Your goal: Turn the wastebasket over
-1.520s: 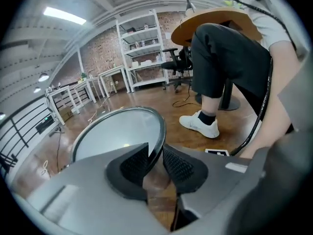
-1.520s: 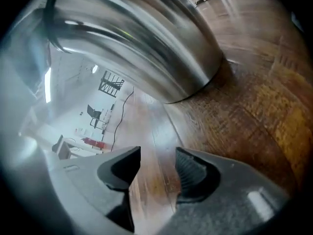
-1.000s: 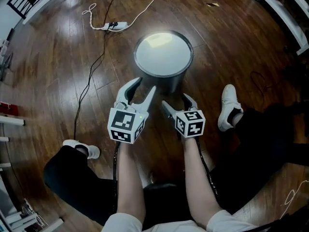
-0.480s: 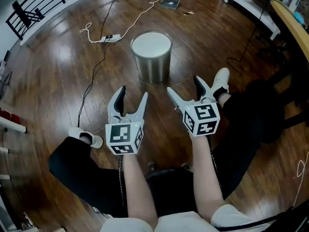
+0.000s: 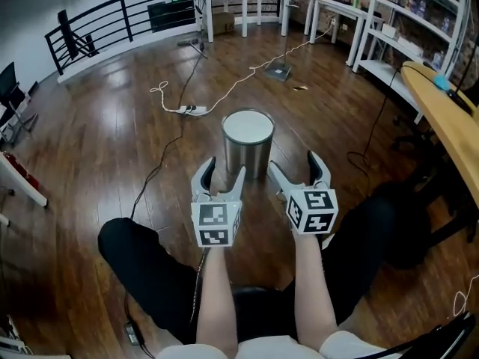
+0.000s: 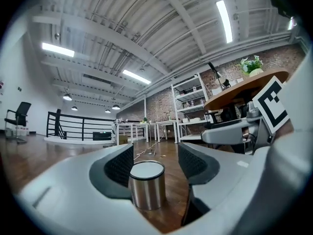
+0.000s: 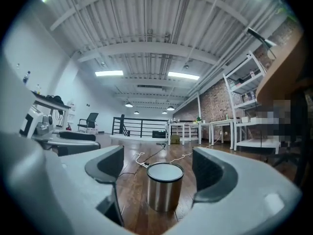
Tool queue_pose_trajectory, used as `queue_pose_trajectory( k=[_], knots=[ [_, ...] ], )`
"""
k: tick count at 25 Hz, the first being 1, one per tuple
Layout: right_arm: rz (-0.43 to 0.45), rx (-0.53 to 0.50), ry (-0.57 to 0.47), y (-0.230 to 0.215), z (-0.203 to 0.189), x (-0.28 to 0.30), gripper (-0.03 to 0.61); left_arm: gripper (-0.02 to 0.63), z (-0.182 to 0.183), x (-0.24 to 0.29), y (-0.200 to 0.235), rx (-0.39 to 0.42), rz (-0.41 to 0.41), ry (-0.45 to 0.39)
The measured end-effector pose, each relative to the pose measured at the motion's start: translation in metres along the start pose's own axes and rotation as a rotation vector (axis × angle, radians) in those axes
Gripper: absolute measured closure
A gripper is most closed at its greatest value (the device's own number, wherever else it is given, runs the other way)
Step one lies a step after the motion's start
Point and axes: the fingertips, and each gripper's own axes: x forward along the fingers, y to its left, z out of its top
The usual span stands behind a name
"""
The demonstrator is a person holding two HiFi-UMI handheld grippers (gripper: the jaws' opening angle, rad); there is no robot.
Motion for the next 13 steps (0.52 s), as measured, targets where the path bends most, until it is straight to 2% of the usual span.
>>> queue_pose_trajectory(
  k=[4, 8, 13],
  knots=[
    [0.029, 0.014, -0.01, 0.007, -0.018, -0.017, 0.155, 0.308, -0.021, -0.015, -0.001, -0.038, 0.028, 0.0],
    [0.041, 0.015, 0.002, -0.002, -0.035, -0.005, 0.155, 0.314, -0.03, -0.002, 0.012, -0.069, 0.043, -0.026],
    [0.0, 0.04, 0.01, -0.026, -0.051, -0.005, 0.155, 0.314, -0.04, 0.002, 0.006, -0.065, 0.001, -0.012]
  ],
)
